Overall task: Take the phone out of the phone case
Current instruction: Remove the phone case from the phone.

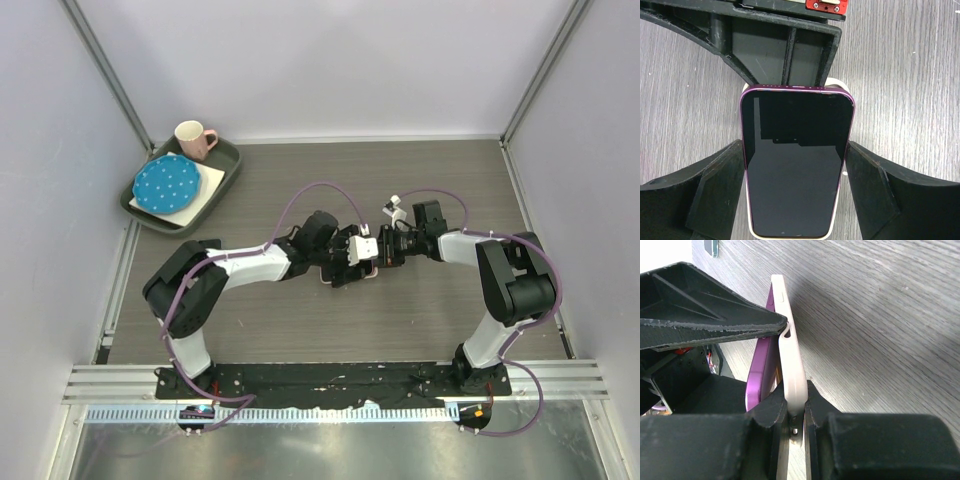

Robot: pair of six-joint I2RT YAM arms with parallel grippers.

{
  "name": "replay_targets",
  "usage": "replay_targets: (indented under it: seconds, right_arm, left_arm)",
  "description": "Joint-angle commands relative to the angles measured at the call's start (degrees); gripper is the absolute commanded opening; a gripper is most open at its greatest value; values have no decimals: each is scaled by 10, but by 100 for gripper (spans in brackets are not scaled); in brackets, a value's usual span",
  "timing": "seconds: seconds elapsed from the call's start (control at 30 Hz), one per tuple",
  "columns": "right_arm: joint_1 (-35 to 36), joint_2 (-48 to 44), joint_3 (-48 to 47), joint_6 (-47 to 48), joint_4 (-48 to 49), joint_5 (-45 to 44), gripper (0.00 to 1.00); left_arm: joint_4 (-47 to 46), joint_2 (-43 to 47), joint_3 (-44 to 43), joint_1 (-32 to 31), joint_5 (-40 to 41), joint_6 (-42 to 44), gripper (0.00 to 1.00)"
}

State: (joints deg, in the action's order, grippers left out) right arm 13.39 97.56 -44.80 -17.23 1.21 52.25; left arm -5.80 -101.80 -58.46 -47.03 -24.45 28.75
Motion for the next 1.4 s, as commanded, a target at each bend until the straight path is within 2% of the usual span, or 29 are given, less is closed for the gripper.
replay_targets:
  seconds: [0.0, 0.07, 0.1, 0.17, 0.2, 0.27, 0.33, 0.37, 0.5, 0.67, 1.37]
  right_arm:
    - [5, -20, -22, -3, 35, 41, 1]
    - [5, -23, -21, -1, 35, 43, 1]
    - [5, -22, -21, -2, 34, 41, 1]
    - [5, -24, -22, 5, 31, 35, 1]
    - [5, -24, -23, 8, 27, 30, 1]
    - [4, -25, -23, 13, 24, 26, 1]
    - [3, -25, -25, 17, 19, 17, 1]
    - [2, -25, -27, 22, 16, 15, 1]
    - [-2, -24, -31, 24, 12, 12, 1]
    - [-6, -32, -30, 26, 10, 3, 1]
    - [-34, -32, -30, 45, -2, -35, 1]
  left_arm:
    - [3, -20, -1, -9, -10, -10, 78]
    - [4, -21, -3, -9, -12, -9, 71]
    - [8, -23, -4, -9, -12, -9, 60]
    - [9, -25, -9, -9, -11, -9, 52]
    - [11, -24, -10, -8, -11, -10, 43]
    - [12, -22, -10, -9, -10, -9, 37]
    - [18, -19, -10, -9, -9, -5, 10]
    - [20, -17, -12, -8, -5, -8, 8]
    - [22, -7, -12, -9, -3, -13, 6]
    - [19, 16, -8, -8, -8, -28, 0]
    - [29, 75, -28, 9, -61, -117, 0]
